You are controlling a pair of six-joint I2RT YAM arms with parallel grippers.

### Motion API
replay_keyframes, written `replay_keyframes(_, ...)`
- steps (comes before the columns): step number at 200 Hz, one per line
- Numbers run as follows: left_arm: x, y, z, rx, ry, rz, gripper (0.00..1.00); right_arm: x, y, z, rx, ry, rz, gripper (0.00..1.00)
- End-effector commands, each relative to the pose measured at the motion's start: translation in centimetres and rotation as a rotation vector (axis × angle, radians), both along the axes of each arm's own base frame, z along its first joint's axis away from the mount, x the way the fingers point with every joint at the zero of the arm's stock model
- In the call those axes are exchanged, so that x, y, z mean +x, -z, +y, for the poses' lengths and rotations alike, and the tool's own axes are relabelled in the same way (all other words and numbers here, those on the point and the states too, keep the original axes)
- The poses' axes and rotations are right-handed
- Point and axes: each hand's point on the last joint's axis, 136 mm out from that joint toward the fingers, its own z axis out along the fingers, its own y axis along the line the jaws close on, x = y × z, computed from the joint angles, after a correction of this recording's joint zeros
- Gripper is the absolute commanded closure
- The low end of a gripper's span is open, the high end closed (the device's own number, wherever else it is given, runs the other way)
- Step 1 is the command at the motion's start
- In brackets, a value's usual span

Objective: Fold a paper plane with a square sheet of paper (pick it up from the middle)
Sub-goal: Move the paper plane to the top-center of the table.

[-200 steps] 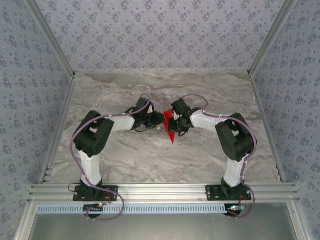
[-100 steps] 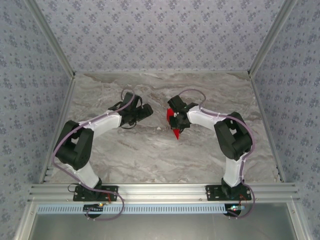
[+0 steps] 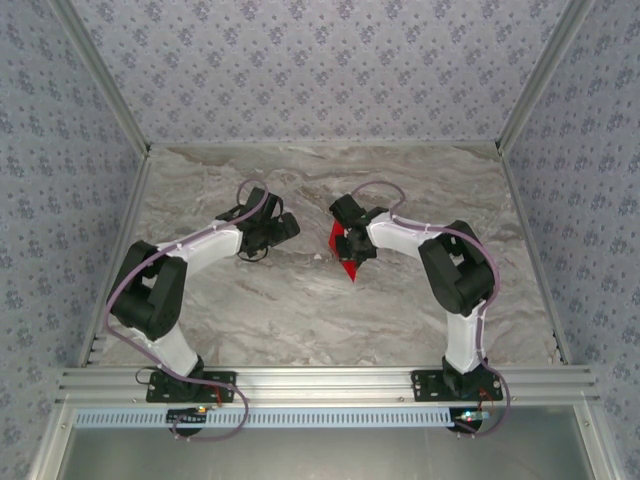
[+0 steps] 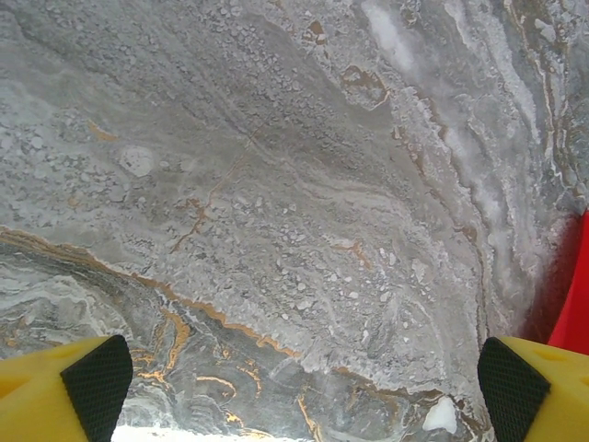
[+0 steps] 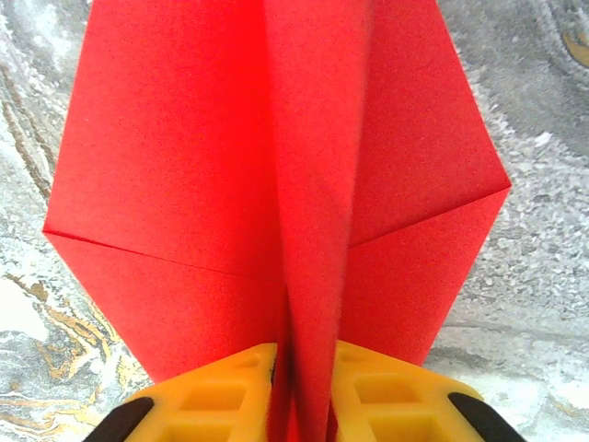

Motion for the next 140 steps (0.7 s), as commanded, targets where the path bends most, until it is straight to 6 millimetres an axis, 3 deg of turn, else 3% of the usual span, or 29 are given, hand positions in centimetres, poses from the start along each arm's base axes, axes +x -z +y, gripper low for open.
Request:
replay_keyframes(1, -0.3, -0.6, 1.1, 0.03, -0.012, -0.004, 0.01, -1.0, 1.8, -0.6, -0.05, 0.025, 0.054, 0.83)
replay_keyframes(23, -0.4, -0.7, 1.5, 0.037, -0.017, -0.004, 0.01, -0.4, 0.4, -0.4, -0.039, 0.035, 0.021, 0.85)
replay_keyframes(61, -0.6, -1.3, 2.7, 0.058, -0.041, -0.014, 0.01, 3.4, -2.5, -0.2, -0.009, 0.093, -0.069, 0.88)
replay_keyframes(104, -1.1, -1.8, 4.3, 0.075, -0.064, -0.017, 0.01, 6.6, -2.0, -0.4, -0.017, 0.123, -0.091, 0.89)
replay_keyframes(140, -1.4, -1.7, 5.0, 0.083, -0.073, -0.01, 0.01, 7.8, -1.4, -0.6, -0.042, 0.128, -0.086, 0.87)
